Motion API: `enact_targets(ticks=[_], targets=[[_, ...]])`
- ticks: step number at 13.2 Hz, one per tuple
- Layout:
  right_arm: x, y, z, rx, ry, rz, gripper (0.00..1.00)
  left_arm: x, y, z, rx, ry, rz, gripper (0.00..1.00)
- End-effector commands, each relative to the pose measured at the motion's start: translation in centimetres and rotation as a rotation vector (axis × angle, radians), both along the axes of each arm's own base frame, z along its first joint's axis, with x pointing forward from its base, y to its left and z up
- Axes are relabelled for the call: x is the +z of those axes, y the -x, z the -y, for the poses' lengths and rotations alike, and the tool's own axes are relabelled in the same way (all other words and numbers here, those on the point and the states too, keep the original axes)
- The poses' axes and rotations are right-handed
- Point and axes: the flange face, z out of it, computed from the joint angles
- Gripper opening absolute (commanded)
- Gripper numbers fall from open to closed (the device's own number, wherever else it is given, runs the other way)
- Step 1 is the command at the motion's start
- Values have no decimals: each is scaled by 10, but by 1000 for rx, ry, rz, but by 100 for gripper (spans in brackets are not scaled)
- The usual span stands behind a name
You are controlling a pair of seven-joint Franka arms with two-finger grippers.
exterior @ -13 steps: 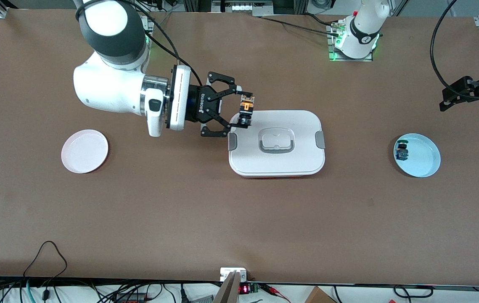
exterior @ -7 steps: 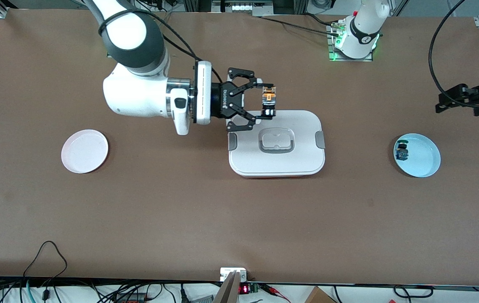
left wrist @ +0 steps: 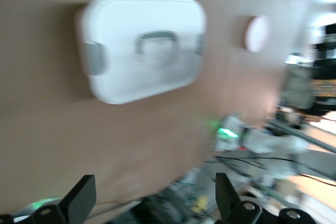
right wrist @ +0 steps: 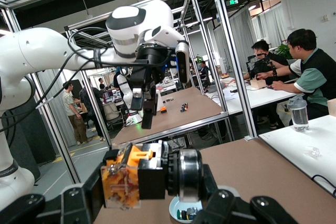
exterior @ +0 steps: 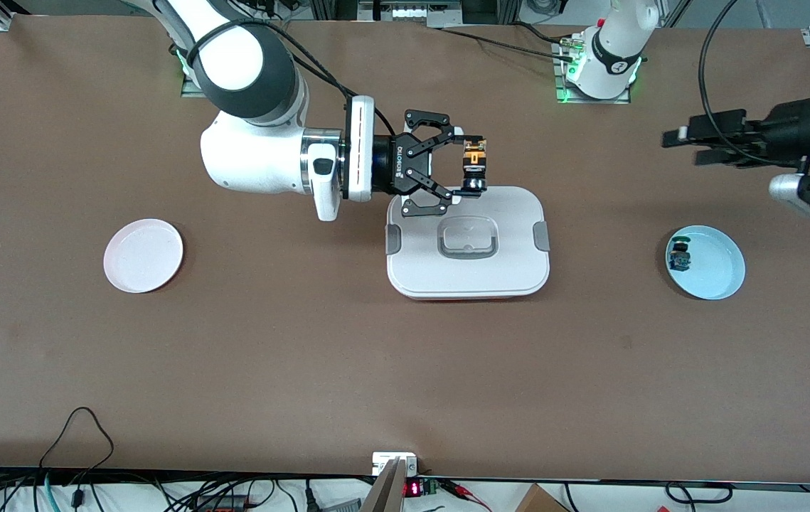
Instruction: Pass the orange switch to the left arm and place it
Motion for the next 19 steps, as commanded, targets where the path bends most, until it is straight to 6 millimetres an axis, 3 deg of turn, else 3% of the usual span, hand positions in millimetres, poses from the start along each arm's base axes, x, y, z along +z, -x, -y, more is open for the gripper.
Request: enact_targets(ticks=[1, 2, 8, 9, 11, 15, 19], targets=[[4, -4, -5, -11, -26, 25, 0, -30, -13, 18, 165, 305, -125, 100], [4, -5, -4, -12, -25, 27, 0, -26, -18, 27, 210, 351, -142, 100], [5, -4, -3, -28, -13, 33, 1, -16, -26, 152, 315, 430, -91, 100], [3, -3, -4, -26, -9, 31, 1, -16, -27, 164, 334, 430, -73, 100], [2, -2, -6, -23, -6, 32, 1, -21, -27, 179, 335, 433, -65, 100], [-1, -3, -4, -25, -2, 42, 1, -37, -30, 189, 310, 440, -38, 100], [-3, -3, -5, -33, 5, 41, 2, -38, -22, 203, 282, 439, -39, 100]])
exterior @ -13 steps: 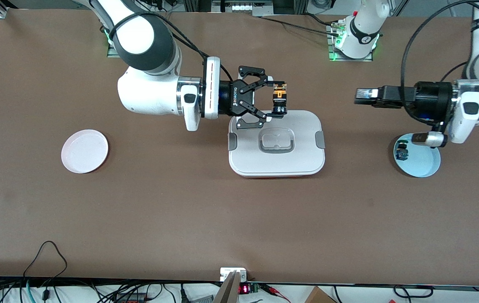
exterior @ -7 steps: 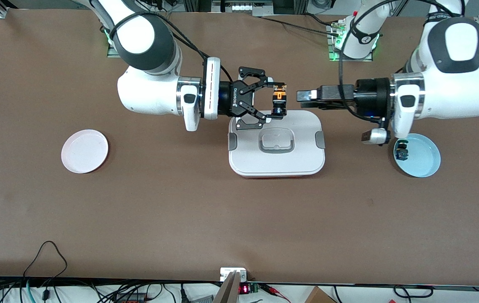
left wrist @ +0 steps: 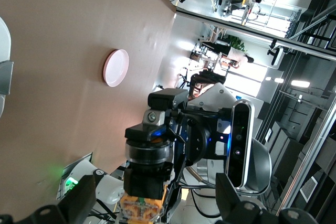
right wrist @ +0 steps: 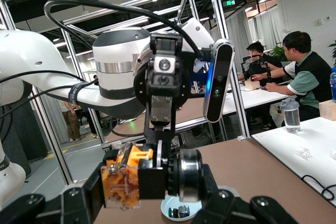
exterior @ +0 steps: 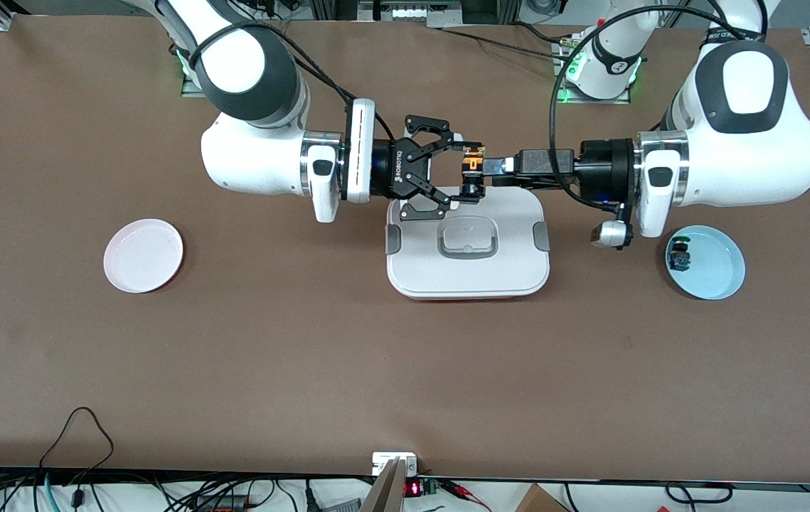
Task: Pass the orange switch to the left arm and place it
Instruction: 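Reach the left gripper to the switch and close it on it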
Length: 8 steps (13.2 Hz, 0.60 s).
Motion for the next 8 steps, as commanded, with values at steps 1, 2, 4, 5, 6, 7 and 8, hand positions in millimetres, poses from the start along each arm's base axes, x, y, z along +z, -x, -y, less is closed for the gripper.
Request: enact_targets(ticks=[1, 2, 4, 5, 6, 7, 8], targets=[[2, -1, -4, -15, -11, 16, 2, 2, 4, 8, -2, 23, 24, 100], [2, -1, -4, -16, -13, 14, 2, 4, 5, 8, -2, 22, 27, 100], [3, -1, -4, -15, -13, 16, 2, 0, 6, 10, -7, 20, 18, 100], [3, -1, -4, -15, -12, 17, 3, -2, 7, 9, -7, 20, 15, 98], [1, -1, -4, -15, -10, 15, 3, -2, 11, 17, -22, 23, 13, 92], [0, 0, -4, -14, -8, 13, 3, -1, 11, 17, -23, 23, 16, 67], [1, 0, -4, -14, -9, 14, 3, 0, 11, 17, -24, 24, 23, 59]])
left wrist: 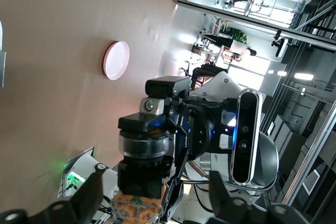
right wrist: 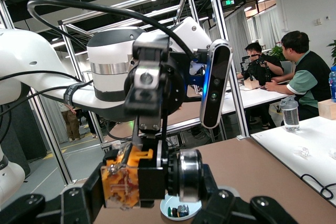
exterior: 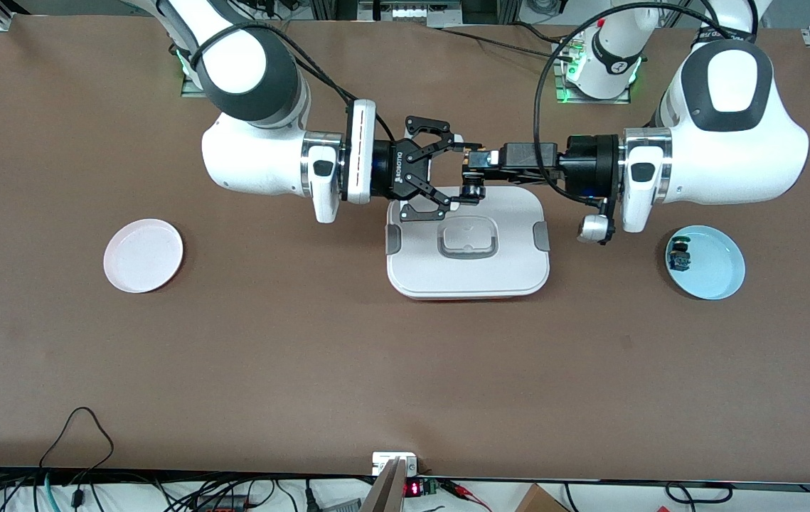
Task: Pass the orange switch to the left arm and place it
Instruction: 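Reach the left gripper to the switch and close it on it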
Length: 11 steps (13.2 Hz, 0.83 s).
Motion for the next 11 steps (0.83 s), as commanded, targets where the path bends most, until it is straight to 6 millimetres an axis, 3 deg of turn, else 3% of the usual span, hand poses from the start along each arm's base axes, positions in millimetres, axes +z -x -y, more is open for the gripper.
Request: enact_targets(ticks=[1, 3, 6, 7, 8, 11], targets=[[2, 0, -3, -15, -9, 17, 3, 1, 4, 3, -1, 22, 32, 44], [3, -3, 1, -19, -6, 26, 3, -1, 3, 0, -12, 27, 55, 39], [2, -3, 2, -22, 0, 34, 4, -2, 3, -4, -18, 30, 78, 1], [1, -3, 3, -27, -5, 14, 32, -2, 2, -5, -18, 30, 83, 0], [1, -2, 5, -30, -4, 6, 99, -3, 3, -4, -20, 29, 83, 0], [9, 0, 6, -31, -8, -28, 100, -1, 3, -4, -16, 28, 74, 0]])
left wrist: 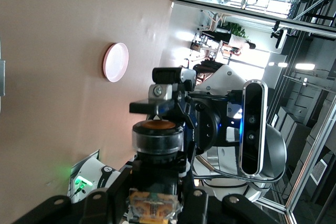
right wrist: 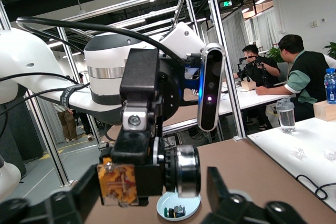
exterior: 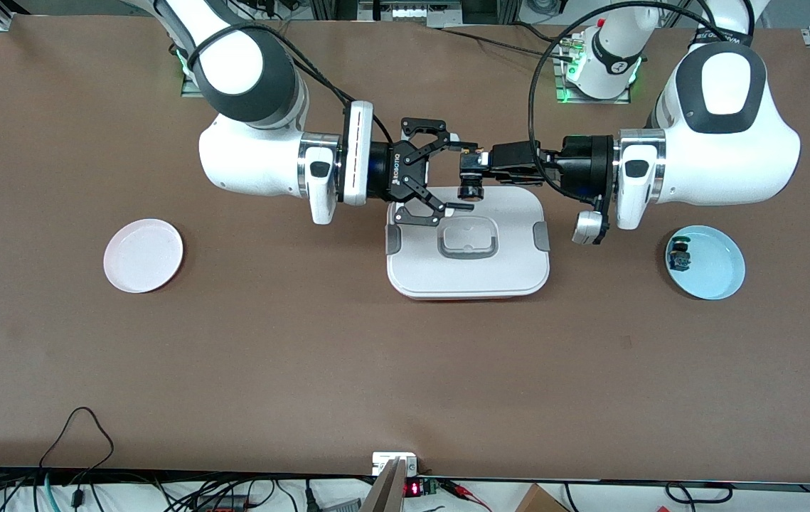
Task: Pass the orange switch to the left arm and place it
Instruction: 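Reach the left gripper to the switch and close it on it, then open the right gripper and withdraw while the left gripper carries the switch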
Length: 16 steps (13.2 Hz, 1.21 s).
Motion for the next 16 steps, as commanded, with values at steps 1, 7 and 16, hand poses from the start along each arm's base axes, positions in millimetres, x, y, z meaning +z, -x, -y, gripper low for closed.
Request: enact_targets(ticks=[1, 7, 16], targets=[[9, 4, 3, -21, -8, -35, 100, 8, 3, -4, 1, 18, 19, 0], [13, -13, 64, -97, 43, -67, 100, 5, 23, -83, -165, -286, 52, 0], [5, -39, 179, 17, 118, -58, 100, -123, 42, -251, -382, -1146, -73, 0]])
